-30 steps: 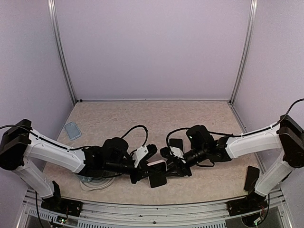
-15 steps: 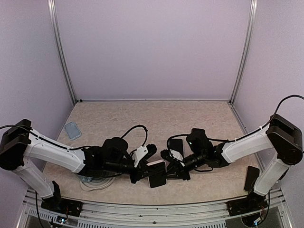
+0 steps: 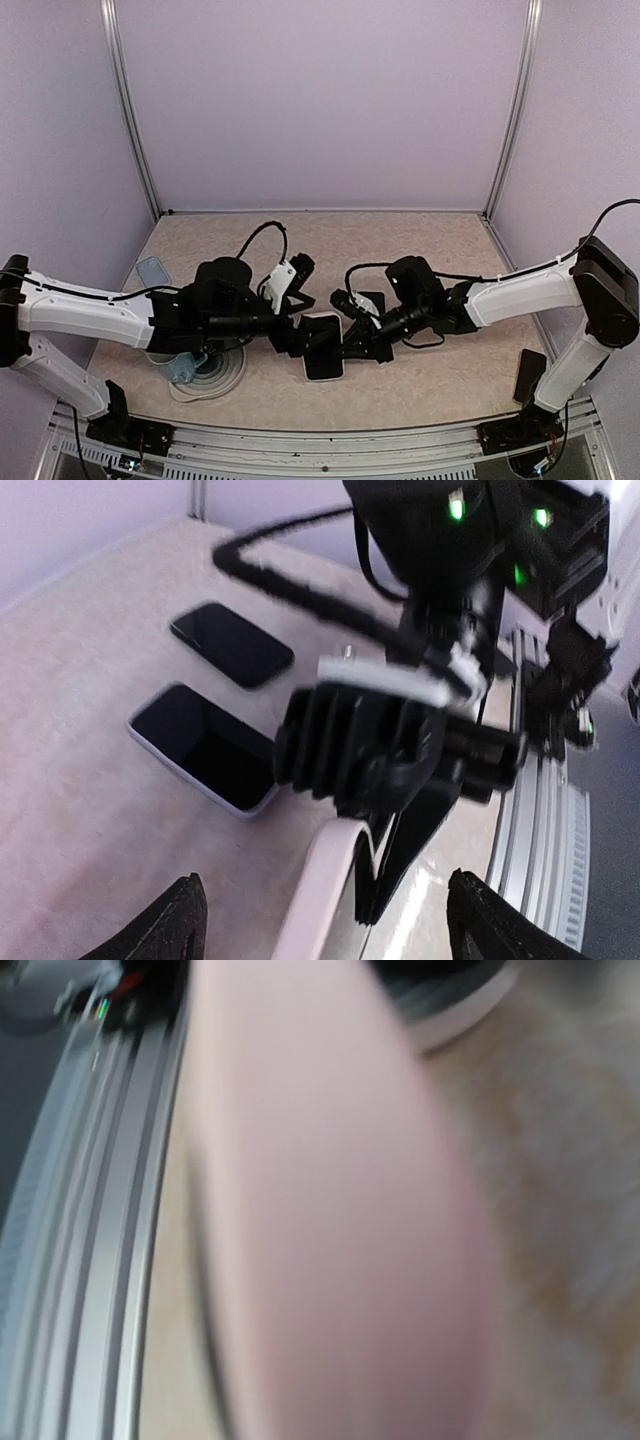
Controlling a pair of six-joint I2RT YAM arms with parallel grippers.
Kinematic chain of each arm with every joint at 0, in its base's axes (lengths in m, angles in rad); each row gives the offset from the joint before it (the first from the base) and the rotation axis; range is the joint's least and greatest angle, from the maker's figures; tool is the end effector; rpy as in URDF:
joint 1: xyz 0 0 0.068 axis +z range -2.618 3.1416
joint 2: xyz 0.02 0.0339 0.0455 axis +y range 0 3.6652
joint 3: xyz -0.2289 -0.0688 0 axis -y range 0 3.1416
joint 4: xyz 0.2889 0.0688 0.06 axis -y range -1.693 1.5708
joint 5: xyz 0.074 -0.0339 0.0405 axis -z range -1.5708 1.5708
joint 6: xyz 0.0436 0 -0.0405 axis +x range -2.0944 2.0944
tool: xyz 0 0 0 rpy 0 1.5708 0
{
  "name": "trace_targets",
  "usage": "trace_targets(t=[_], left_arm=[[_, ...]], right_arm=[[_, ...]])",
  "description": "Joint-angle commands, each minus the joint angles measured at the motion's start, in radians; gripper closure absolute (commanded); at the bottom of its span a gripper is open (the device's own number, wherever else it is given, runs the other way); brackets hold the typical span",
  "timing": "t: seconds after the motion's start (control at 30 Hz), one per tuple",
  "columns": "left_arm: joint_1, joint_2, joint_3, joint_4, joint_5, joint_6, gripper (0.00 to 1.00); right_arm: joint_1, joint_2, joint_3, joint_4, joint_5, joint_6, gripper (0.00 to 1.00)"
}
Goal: Put the phone into the phone case
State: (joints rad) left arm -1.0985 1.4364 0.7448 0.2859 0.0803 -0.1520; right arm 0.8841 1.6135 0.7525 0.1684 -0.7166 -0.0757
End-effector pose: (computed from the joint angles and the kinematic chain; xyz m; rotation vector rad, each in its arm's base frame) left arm 0.1598 -0.3204 0.1559 0.9997 1.8312 -0.8721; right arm 0.1971 0.2856 0.0939 -1.4321 1.8683 1.2265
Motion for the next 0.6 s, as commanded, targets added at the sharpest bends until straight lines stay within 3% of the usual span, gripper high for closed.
trace_targets(t=[0.0, 0.23, 0.57], left_arm=[[0.037, -0.166, 0.065, -0.046, -0.178, -0.067, 0.12], [0.136, -0.353, 0.101, -0.231, -0.480, -0.240, 0.07], [0.190, -0.380, 0.100, -0.373, -0.520, -0.333, 0.07]], right_arm=[[-0.040, 0.015, 0.147, -0.087, 0.017, 0.173, 1.00], [-0.148, 0.217, 0.367, -0.225, 0.022, 0.405, 1.00], [-0.231, 0.413, 0.502, -0.407, -0.061, 0.403, 1.00]])
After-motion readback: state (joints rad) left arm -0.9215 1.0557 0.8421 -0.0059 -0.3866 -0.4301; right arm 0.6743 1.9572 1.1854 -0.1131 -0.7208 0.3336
